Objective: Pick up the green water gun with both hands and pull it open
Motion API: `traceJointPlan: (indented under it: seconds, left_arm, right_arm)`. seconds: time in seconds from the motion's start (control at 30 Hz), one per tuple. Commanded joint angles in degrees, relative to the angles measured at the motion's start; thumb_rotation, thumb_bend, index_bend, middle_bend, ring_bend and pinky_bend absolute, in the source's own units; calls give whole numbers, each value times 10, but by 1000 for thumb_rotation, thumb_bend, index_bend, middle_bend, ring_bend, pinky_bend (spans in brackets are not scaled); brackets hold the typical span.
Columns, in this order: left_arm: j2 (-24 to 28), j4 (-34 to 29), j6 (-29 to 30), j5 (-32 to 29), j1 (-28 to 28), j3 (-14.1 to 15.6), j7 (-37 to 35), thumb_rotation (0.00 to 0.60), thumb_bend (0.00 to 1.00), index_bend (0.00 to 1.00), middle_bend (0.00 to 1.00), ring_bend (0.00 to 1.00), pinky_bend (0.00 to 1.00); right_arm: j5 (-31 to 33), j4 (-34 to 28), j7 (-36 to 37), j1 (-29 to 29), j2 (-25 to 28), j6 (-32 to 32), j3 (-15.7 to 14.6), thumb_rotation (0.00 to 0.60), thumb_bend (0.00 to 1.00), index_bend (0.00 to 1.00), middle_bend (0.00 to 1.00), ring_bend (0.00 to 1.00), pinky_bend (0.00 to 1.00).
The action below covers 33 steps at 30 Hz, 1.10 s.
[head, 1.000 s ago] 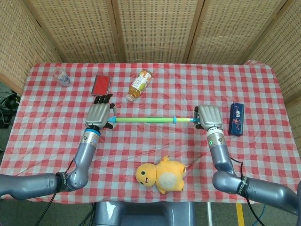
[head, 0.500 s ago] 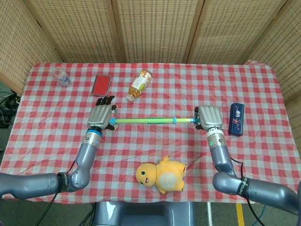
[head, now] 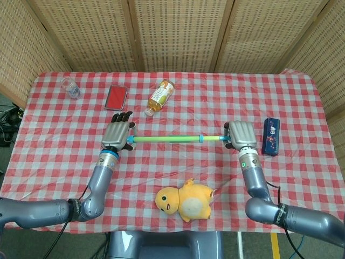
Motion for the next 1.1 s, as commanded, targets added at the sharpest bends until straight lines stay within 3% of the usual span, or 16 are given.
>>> traceJointPlan:
  seconds: [0.03, 0.33, 0.73, 1.1]
  left_arm:
    - [2, -5, 4, 4, 3, 2, -2, 600, 356, 531, 0, 0, 0]
    - [30, -43, 22, 20, 23, 12, -10, 600, 361, 537, 0, 0, 0]
    - [112, -117, 55, 69, 85, 38, -48, 600, 361, 537, 0, 0, 0]
    - [176, -146, 65, 106, 131, 61, -73, 600, 361, 526, 0, 0, 0]
  right_arm:
    - [1, 1, 0, -1, 2, 0, -1, 600, 585, 767, 1000, 1000, 709]
    - [-1, 3, 6, -7, 12, 4, -3, 600, 585, 769, 1000, 1000, 709]
    - [-11, 20, 17, -24, 17, 14, -12, 600, 585, 770, 1000, 1000, 709]
    - [-19, 40, 17, -38, 11, 34, -16, 600, 585, 771, 1000, 1000, 709]
